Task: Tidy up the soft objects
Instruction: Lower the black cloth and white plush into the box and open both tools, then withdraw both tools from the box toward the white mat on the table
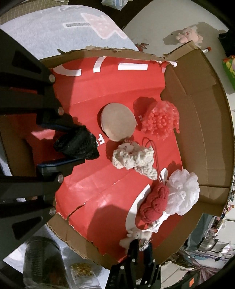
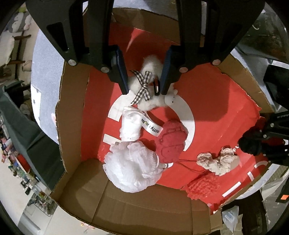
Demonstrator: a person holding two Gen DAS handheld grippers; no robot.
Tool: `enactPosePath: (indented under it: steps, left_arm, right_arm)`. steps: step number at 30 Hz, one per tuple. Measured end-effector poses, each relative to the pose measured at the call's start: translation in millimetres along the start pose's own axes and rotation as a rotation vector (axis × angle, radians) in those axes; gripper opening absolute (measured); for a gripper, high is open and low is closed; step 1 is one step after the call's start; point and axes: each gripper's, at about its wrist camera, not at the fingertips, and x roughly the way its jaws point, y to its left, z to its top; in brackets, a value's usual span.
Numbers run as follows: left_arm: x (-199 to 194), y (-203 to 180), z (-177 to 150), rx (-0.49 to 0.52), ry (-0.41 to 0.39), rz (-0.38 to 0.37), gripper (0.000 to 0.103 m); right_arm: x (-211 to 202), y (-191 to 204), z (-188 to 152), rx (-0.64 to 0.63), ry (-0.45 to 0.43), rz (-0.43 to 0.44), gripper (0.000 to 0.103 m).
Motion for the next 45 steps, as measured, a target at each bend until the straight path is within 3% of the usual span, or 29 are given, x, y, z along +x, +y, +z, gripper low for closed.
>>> enactPosePath:
  steps: [5, 7, 10, 16, 18, 25, 27, 36, 45]
  left_arm:
    - [1, -2, 2, 0.0, -0.004, 0.001, 0.031]
    - [-1, -2, 3, -0.006, -0.018, -0.006, 0.039]
    - [-14, -1, 1, -0.02, -0.057, -0.022, 0.049]
    - [-59, -6, -11, -0.045, -0.175, -0.045, 0.07]
    - [-75, -11, -18, -0.05, -0.221, -0.048, 0.075]
    - [-130, -30, -52, -0.08, -0.385, -0.017, 0.093]
    - [-141, -35, -61, -0.09, -0.421, -0.006, 0.094]
    - [-171, -70, -117, -0.143, -0.559, -0.005, 0.103]
    - [-151, -89, -160, -0.203, -0.55, -0.01, 0.103]
  right_arm:
    - [0, 4, 2, -0.009, -0.003, -0.024, 0.038]
    - [-3, 7, 2, -0.02, -0.01, -0.029, 0.042]
    - [-11, 8, 1, -0.022, -0.035, -0.052, 0.058]
    - [-48, 3, -1, 0.024, -0.113, -0.066, 0.06]
    - [-66, 1, -5, 0.046, -0.152, -0.069, 0.068]
    - [-126, 4, -33, 0.107, -0.294, -0.062, 0.074]
    - [-141, 11, -46, 0.12, -0.337, -0.06, 0.079]
    - [-173, 49, -114, 0.158, -0.459, -0.055, 0.08]
    - [-163, 77, -170, 0.219, -0.512, -0.027, 0.082]
